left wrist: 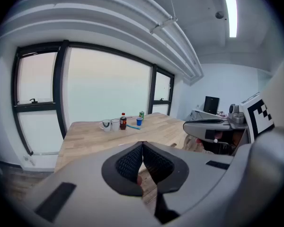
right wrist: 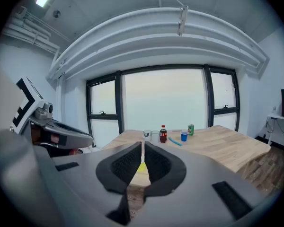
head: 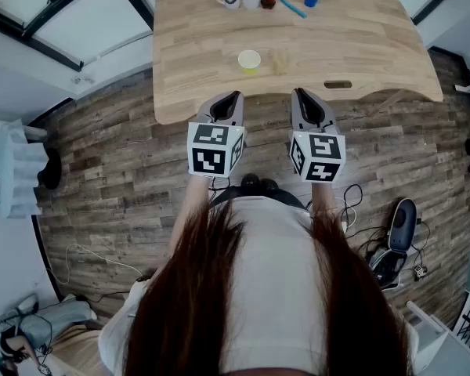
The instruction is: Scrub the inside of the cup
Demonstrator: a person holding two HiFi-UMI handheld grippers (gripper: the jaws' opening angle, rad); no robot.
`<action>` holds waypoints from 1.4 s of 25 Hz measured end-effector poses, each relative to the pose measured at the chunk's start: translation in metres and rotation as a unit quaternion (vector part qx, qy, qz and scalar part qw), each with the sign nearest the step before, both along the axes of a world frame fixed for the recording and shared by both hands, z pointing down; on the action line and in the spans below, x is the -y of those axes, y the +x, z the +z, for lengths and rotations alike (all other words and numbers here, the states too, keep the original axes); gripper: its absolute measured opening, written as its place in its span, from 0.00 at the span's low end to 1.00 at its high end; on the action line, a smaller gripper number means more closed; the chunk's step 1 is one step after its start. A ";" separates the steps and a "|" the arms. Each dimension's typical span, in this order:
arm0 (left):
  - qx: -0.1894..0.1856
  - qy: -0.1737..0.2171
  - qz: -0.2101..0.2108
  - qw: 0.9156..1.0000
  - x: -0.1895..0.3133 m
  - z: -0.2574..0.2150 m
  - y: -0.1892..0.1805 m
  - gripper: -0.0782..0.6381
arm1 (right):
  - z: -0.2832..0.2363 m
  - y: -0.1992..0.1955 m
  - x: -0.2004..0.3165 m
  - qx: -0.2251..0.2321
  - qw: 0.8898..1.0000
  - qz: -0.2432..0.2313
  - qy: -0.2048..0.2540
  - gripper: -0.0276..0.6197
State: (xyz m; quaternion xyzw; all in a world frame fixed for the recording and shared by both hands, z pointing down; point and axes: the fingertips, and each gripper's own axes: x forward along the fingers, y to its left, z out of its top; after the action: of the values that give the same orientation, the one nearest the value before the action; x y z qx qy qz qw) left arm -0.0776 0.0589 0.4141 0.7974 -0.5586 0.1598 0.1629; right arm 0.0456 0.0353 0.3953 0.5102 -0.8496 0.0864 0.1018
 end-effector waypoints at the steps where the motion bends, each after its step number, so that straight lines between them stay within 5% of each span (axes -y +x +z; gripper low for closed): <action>1: -0.001 0.001 0.002 1.000 0.000 0.000 -0.001 0.13 | 0.000 -0.002 0.000 0.000 1.000 0.001 0.001 0.11; 24: 0.006 0.000 0.028 1.000 0.015 0.014 -0.031 0.13 | 0.003 -0.030 0.010 0.029 0.999 0.014 -0.029 0.11; 35: 0.017 -0.001 0.004 1.000 0.061 0.022 -0.019 0.13 | 0.018 -0.014 0.066 0.016 0.999 0.012 -0.042 0.11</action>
State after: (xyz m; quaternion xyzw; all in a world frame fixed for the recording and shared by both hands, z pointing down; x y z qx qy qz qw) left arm -0.0965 -0.0017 0.4362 0.7965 -0.5580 0.1747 0.1540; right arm 0.0314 -0.0312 0.4133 0.5143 -0.8405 0.1317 0.1083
